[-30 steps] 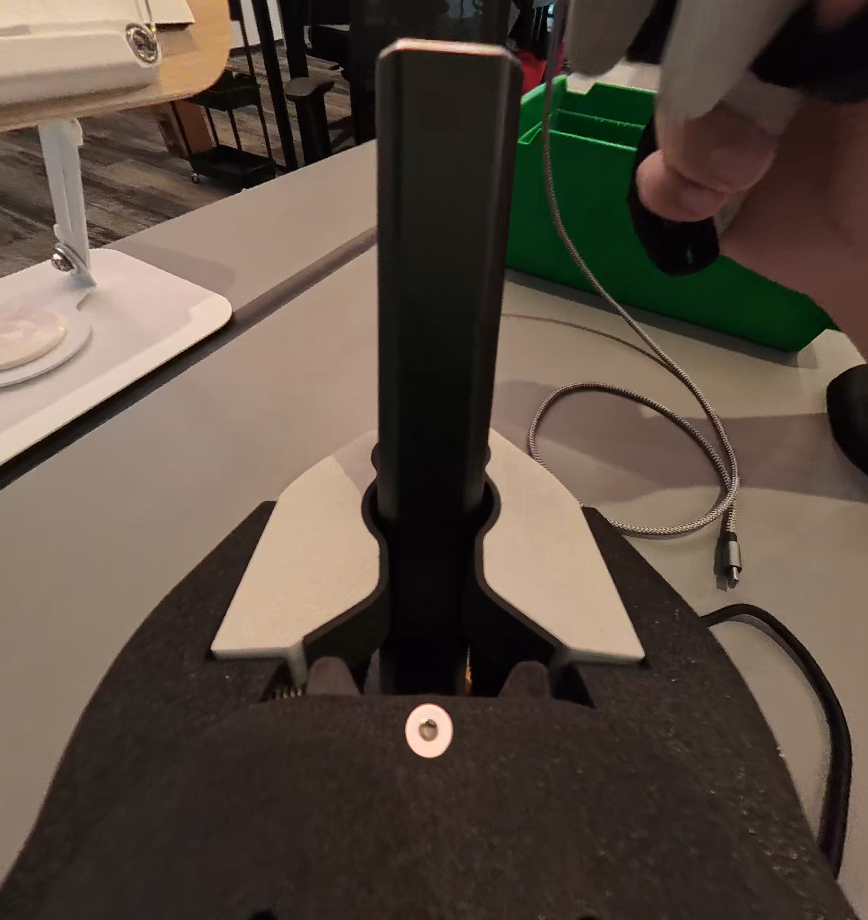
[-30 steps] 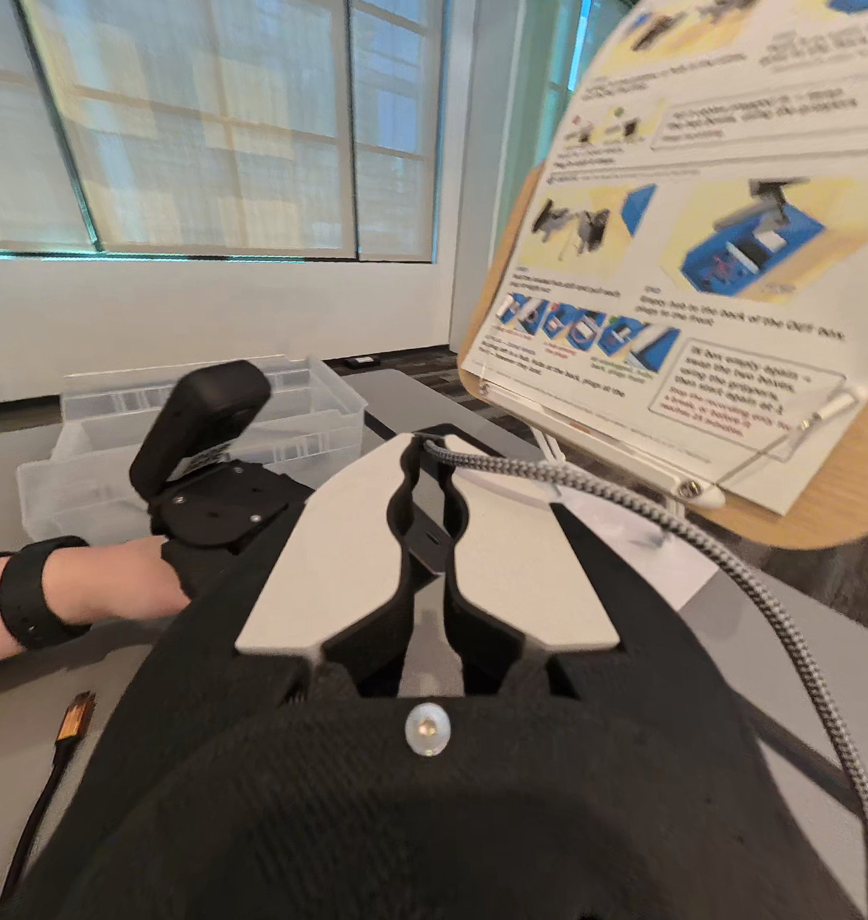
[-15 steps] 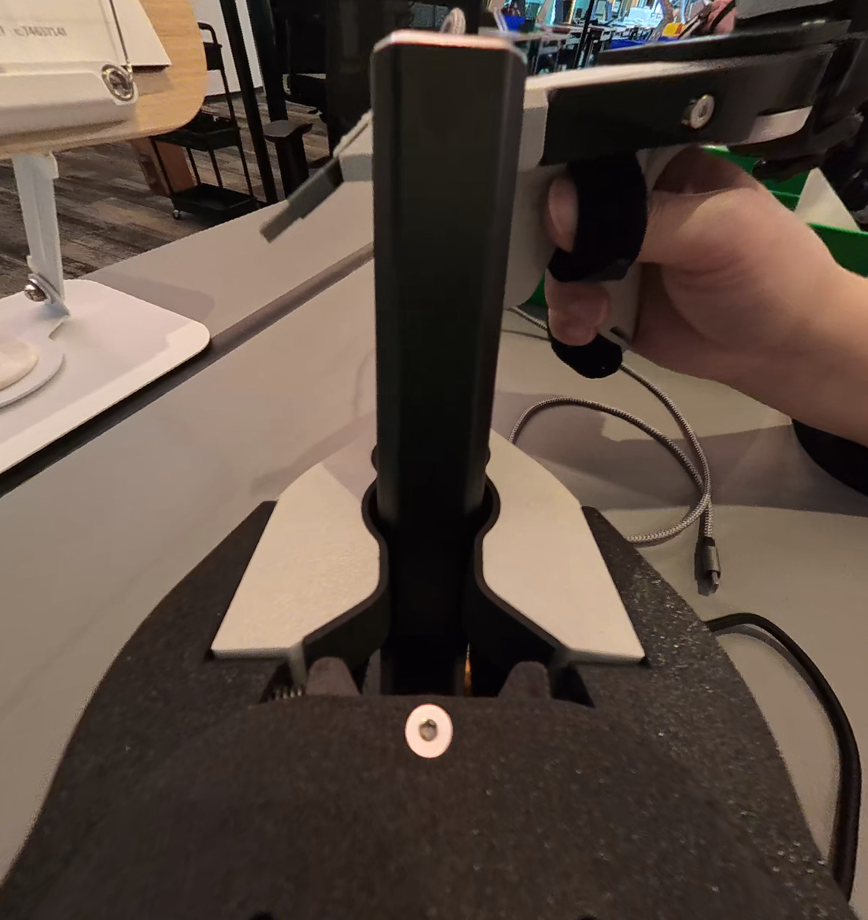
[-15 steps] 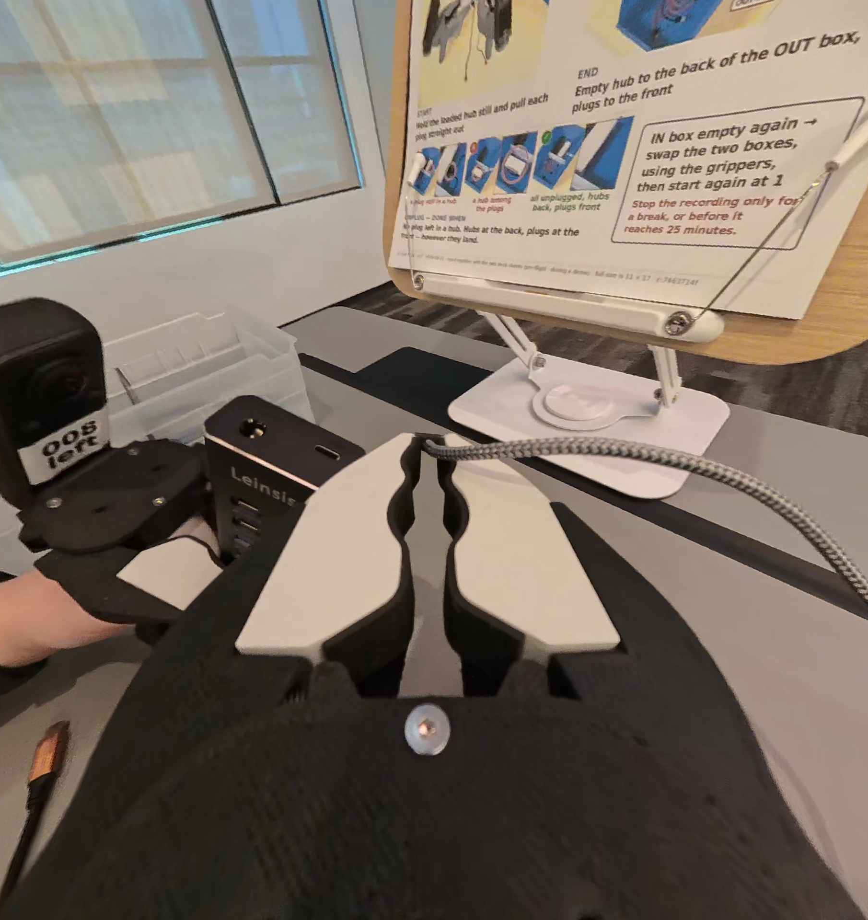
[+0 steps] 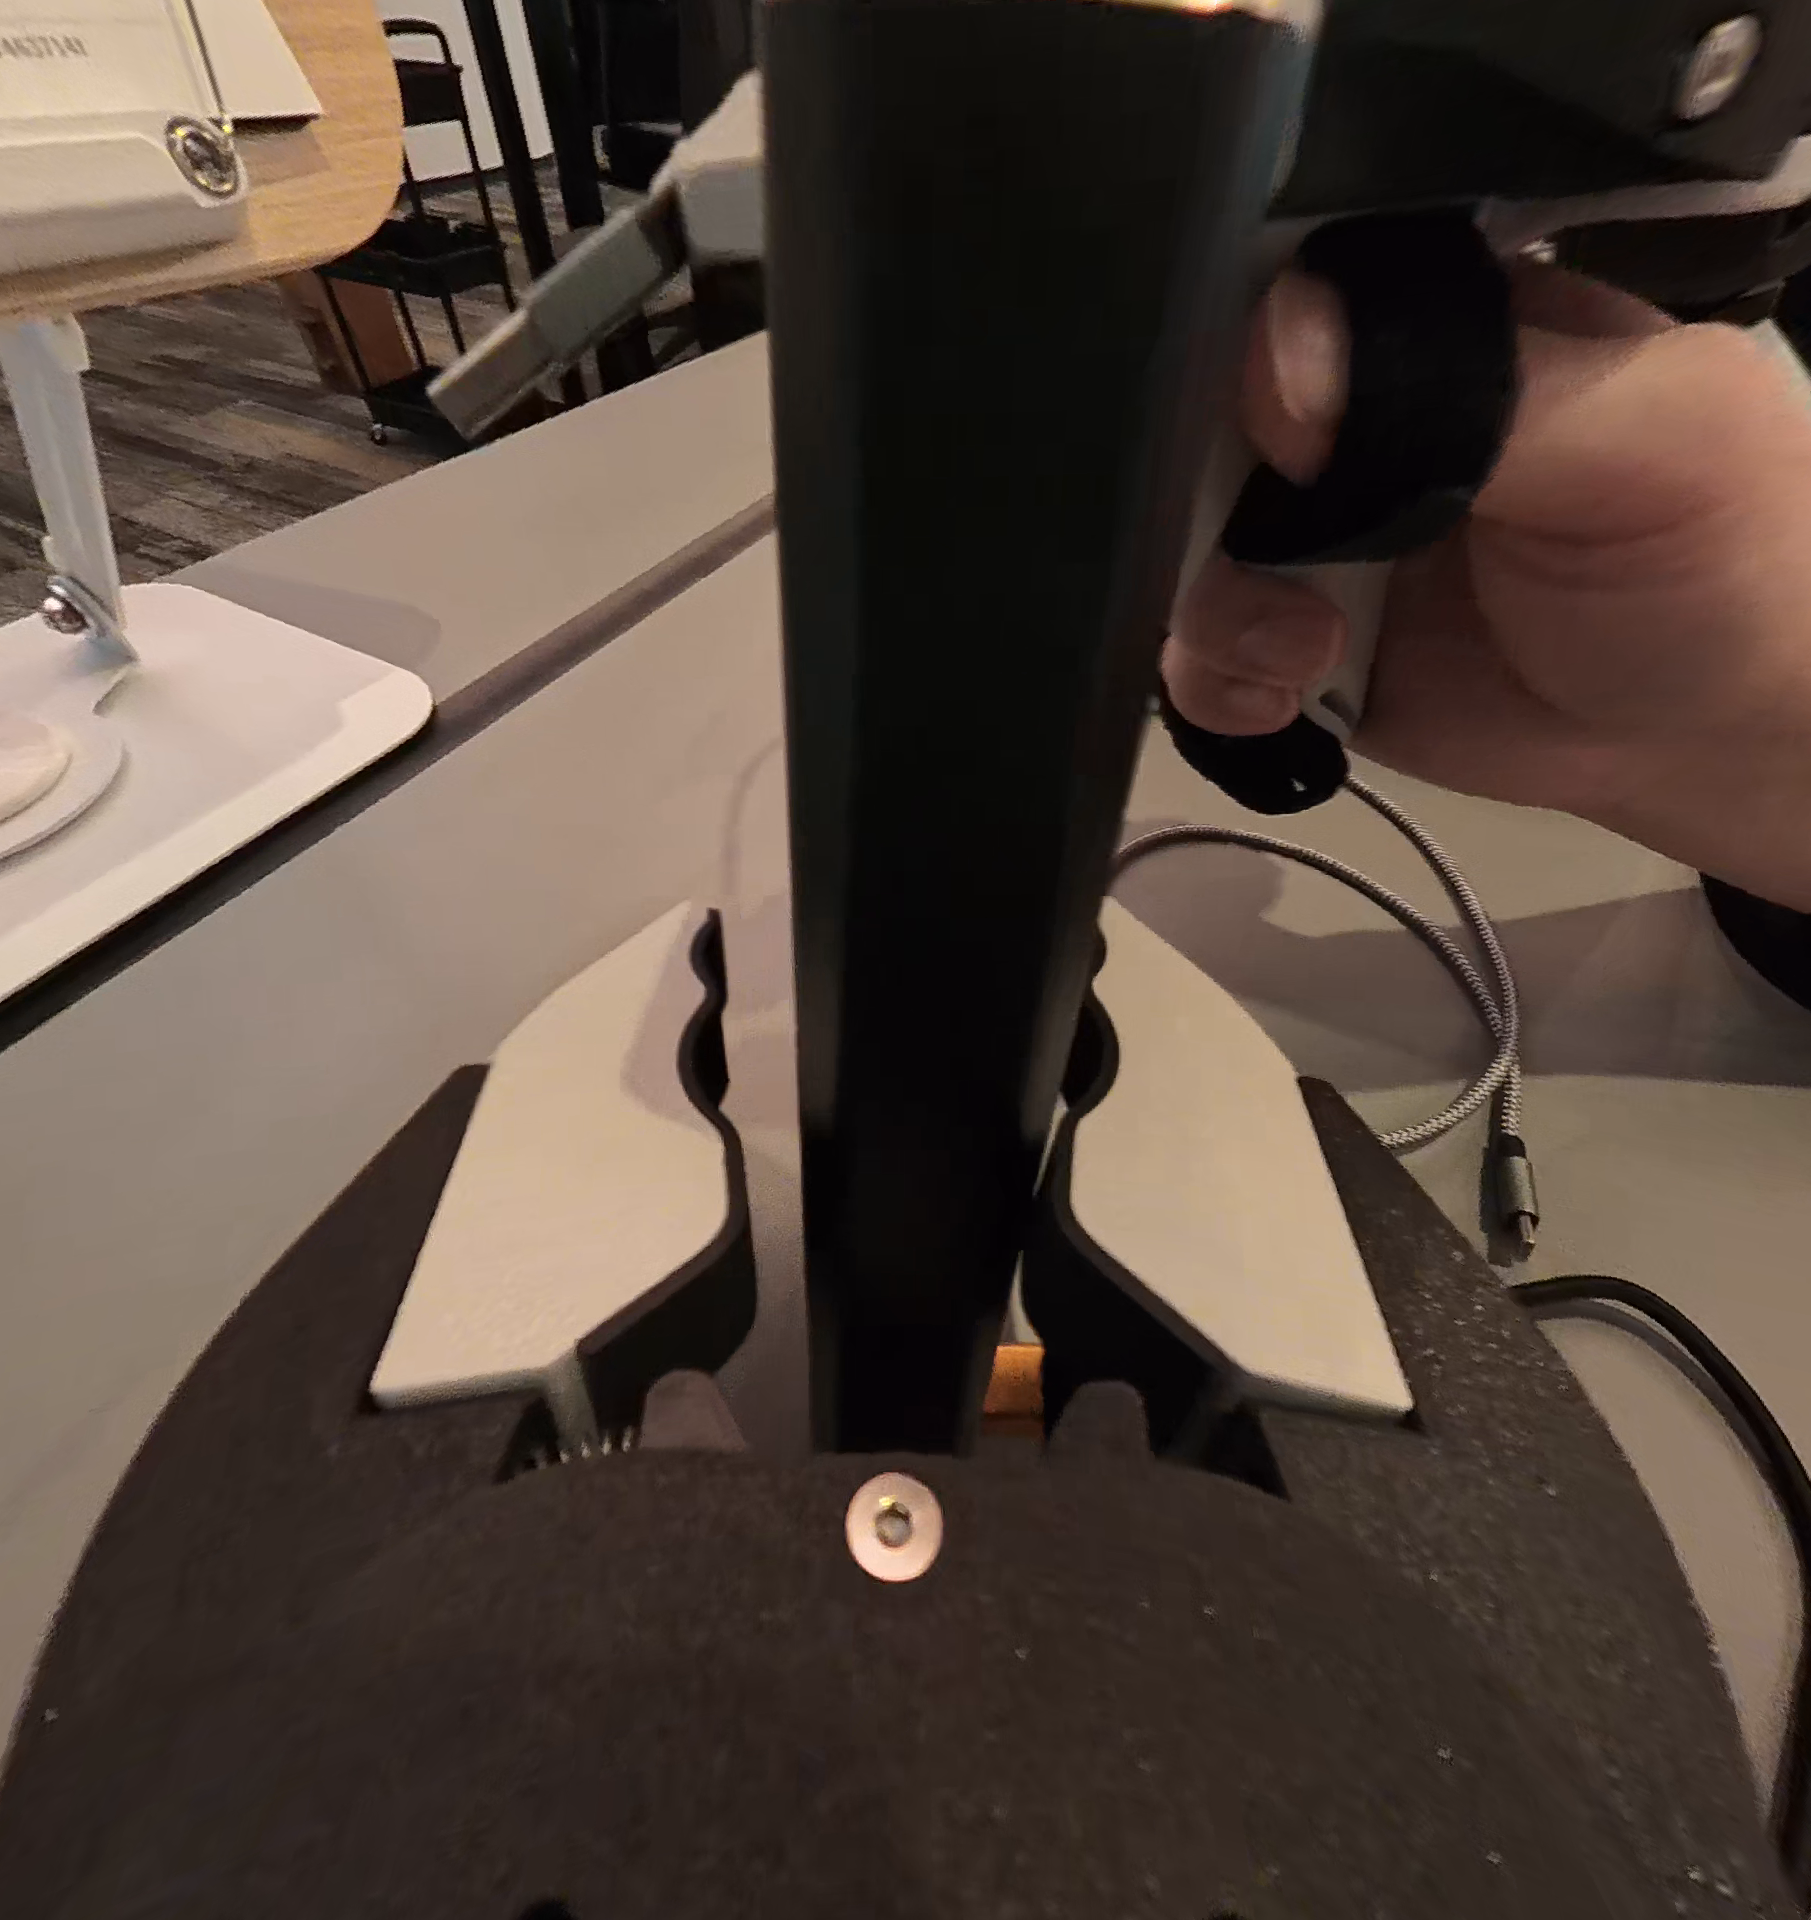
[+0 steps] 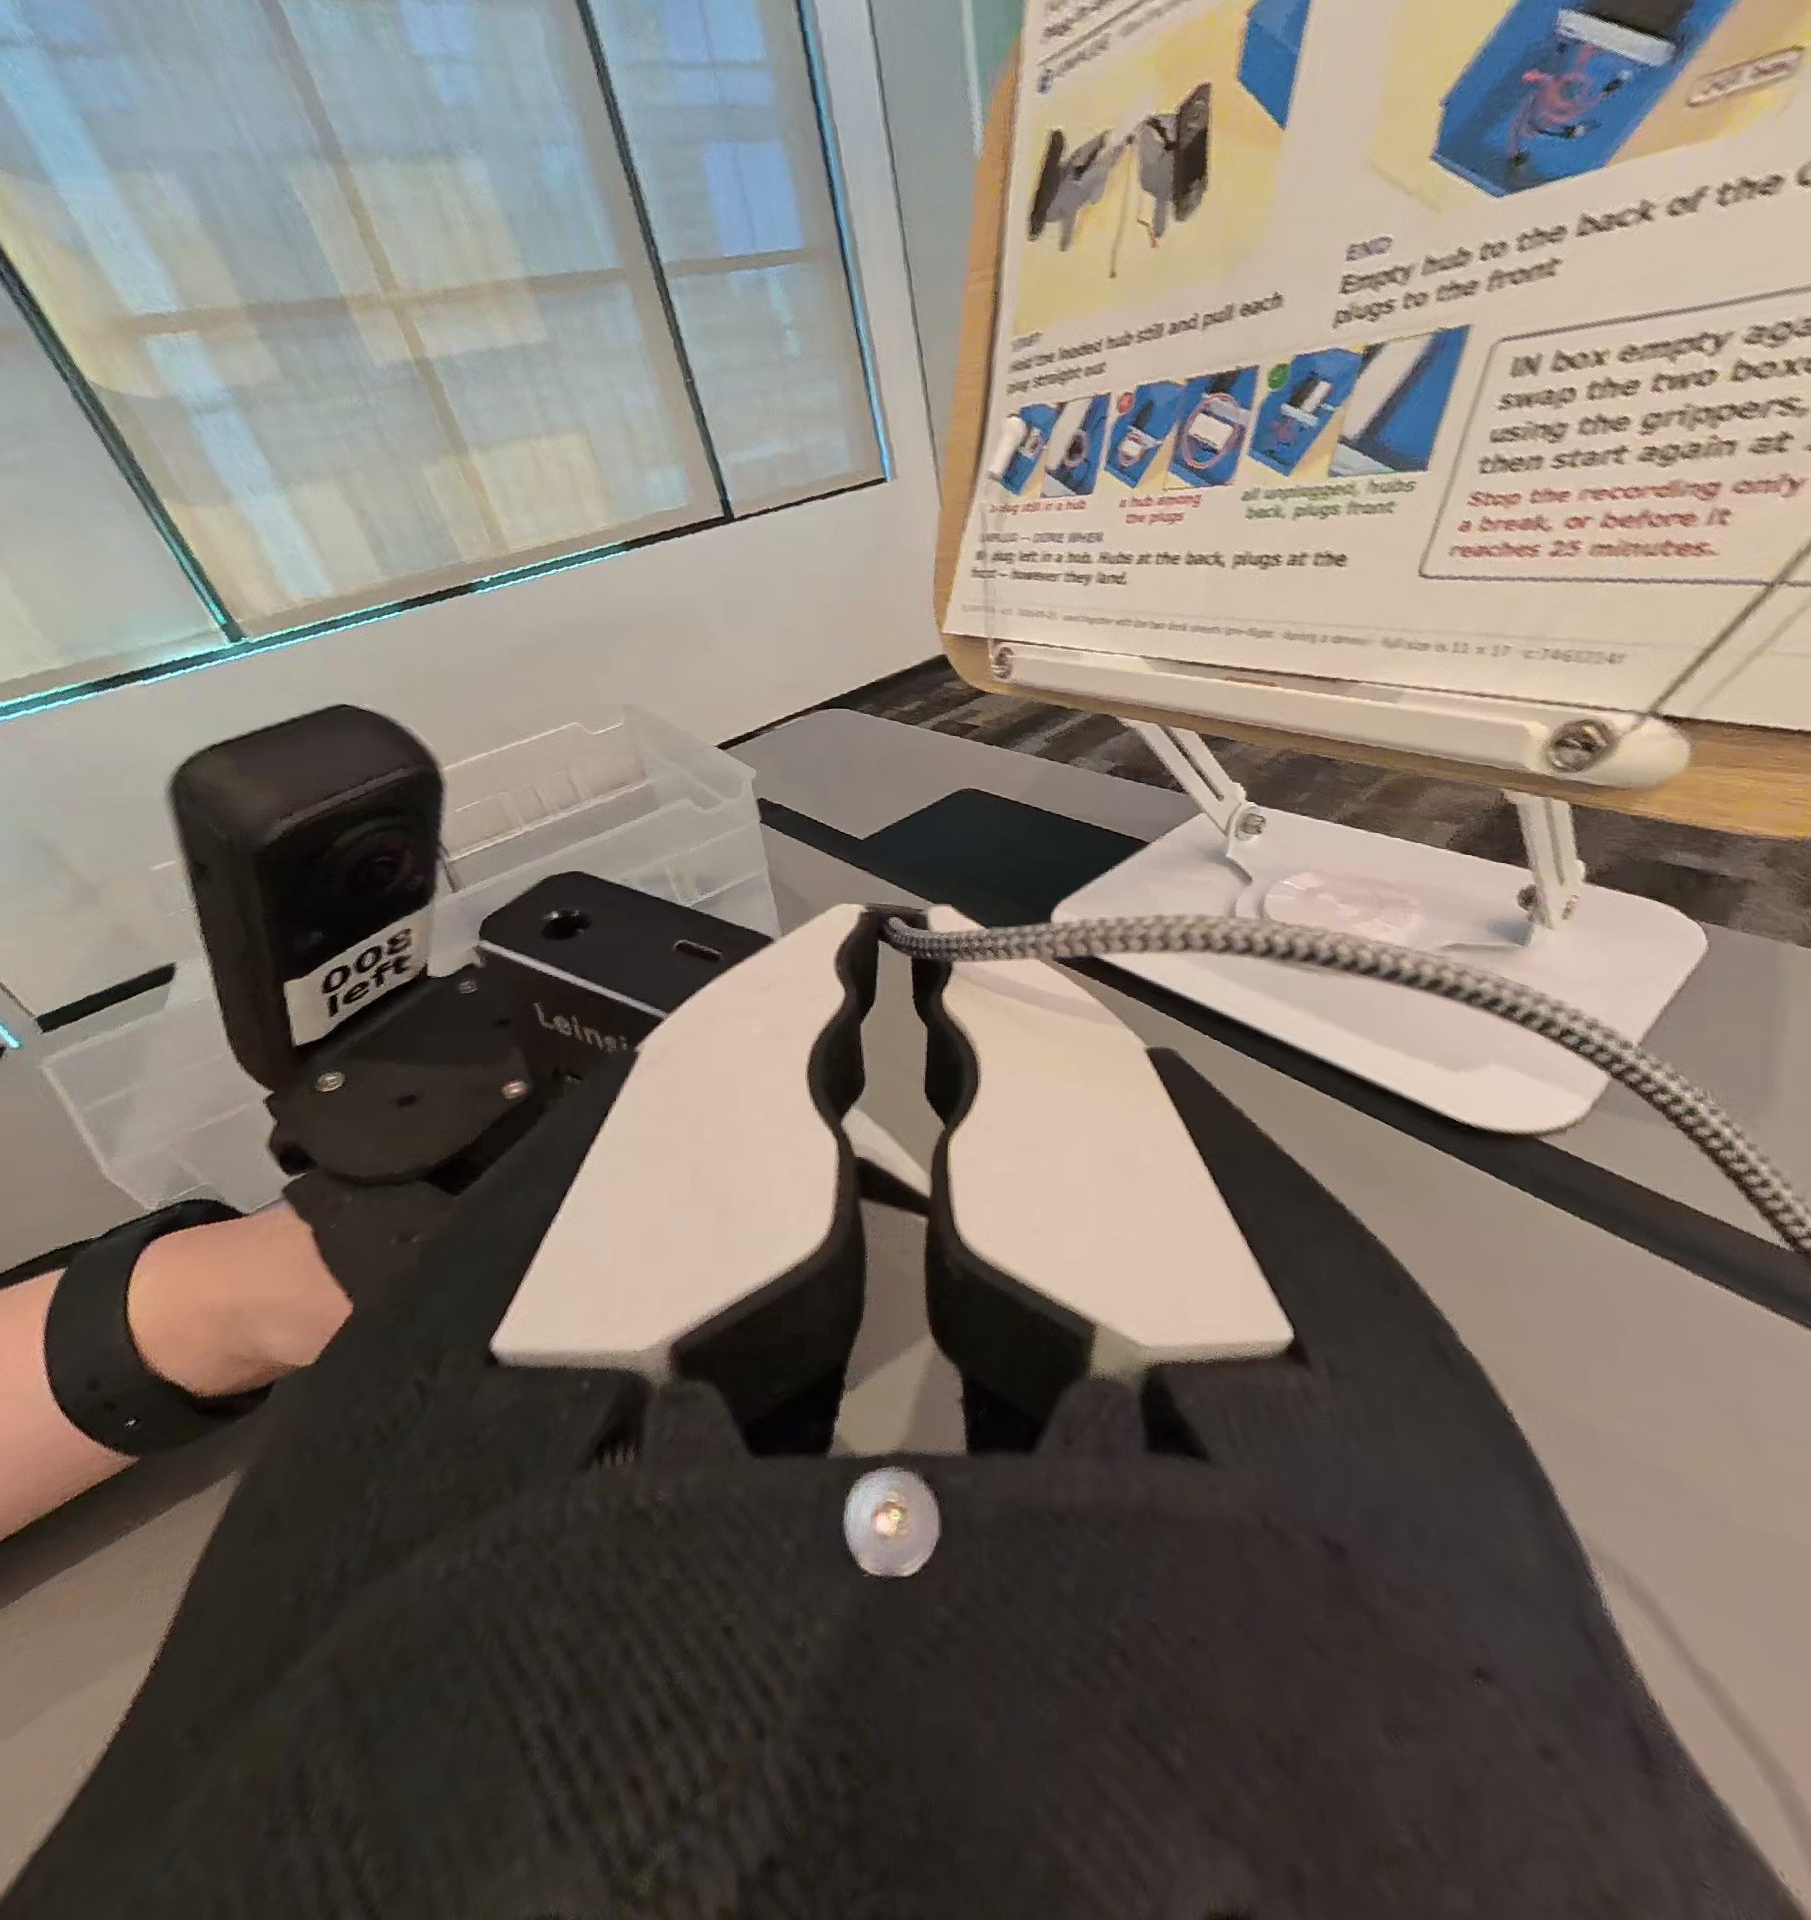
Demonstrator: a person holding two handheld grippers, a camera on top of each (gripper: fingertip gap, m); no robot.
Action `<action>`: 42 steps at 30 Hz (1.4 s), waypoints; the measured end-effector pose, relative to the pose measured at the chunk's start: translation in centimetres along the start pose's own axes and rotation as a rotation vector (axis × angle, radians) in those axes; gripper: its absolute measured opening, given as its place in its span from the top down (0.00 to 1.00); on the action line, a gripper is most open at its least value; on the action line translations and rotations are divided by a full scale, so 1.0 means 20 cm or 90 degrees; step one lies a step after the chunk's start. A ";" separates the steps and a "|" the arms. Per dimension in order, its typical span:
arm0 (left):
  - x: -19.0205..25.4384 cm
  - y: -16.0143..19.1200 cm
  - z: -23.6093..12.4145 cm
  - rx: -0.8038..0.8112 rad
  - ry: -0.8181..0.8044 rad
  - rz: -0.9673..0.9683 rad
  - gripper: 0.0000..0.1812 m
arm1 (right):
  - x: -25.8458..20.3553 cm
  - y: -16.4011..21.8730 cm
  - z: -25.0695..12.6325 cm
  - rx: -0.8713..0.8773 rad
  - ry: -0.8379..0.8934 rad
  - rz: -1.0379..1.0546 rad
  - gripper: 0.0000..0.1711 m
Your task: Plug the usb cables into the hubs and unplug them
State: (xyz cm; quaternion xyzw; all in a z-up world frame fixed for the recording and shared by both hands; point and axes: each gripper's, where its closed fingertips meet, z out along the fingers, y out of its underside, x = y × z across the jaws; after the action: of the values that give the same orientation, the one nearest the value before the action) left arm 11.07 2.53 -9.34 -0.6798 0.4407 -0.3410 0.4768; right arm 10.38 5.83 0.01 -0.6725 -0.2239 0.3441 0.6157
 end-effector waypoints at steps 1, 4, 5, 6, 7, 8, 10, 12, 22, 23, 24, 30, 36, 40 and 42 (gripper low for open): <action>-0.01 0.01 0.00 -0.007 -0.008 -0.004 0.65 | -0.02 0.00 0.00 0.001 -0.005 -0.010 0.96; 0.00 0.03 -0.01 -0.027 0.000 0.000 0.72 | -0.05 0.01 0.02 -0.016 -0.004 -0.046 0.96; -0.01 0.05 -0.02 -0.039 -0.007 0.009 0.72 | -0.06 0.02 0.02 -0.022 -0.003 -0.056 0.96; -0.02 0.06 -0.04 -0.054 -0.015 0.021 0.71 | -0.06 0.03 0.03 -0.025 -0.003 -0.063 0.96; -0.02 0.07 -0.05 -0.065 -0.022 0.032 0.70 | -0.07 0.03 0.03 -0.027 -0.008 -0.065 0.96; -0.03 0.08 -0.06 -0.073 -0.023 0.038 0.70 | -0.08 0.03 0.03 -0.027 -0.013 -0.064 0.96; -0.01 0.11 -0.08 -0.107 -0.001 0.026 0.69 | -0.09 0.03 0.03 -0.026 -0.019 -0.064 0.96; 0.01 0.12 -0.11 -0.113 0.022 0.009 0.71 | -0.10 0.02 0.03 -0.027 -0.024 -0.066 0.96; 0.01 0.11 -0.18 -0.087 0.031 0.018 0.82 | -0.12 0.03 0.04 -0.035 -0.041 -0.073 0.96; 0.01 0.11 -0.18 -0.082 0.030 0.014 0.83 | -0.12 0.03 0.04 -0.036 -0.041 -0.074 0.96; 0.00 0.10 -0.18 -0.077 0.027 0.012 0.83 | -0.12 0.03 0.04 -0.035 -0.041 -0.074 0.96; 0.00 0.09 -0.14 -0.053 0.016 0.006 0.81 | -0.11 0.03 0.04 -0.035 -0.036 -0.076 0.96; 0.00 0.13 -0.12 -0.090 0.004 0.018 0.83 | -0.10 0.03 0.04 -0.034 -0.031 -0.079 0.96; -0.01 0.13 -0.11 -0.092 -0.005 0.005 0.84 | -0.08 0.02 0.03 -0.029 -0.026 -0.073 0.96; -0.03 0.12 -0.10 -0.088 -0.015 -0.008 0.84 | -0.07 0.00 0.02 -0.021 -0.023 -0.069 0.96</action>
State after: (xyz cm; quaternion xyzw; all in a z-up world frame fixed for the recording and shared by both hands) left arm 8.39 1.93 -11.07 -0.7178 0.4533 -0.3049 0.4317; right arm 9.12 5.10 0.20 -0.6633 -0.2765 0.3186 0.6181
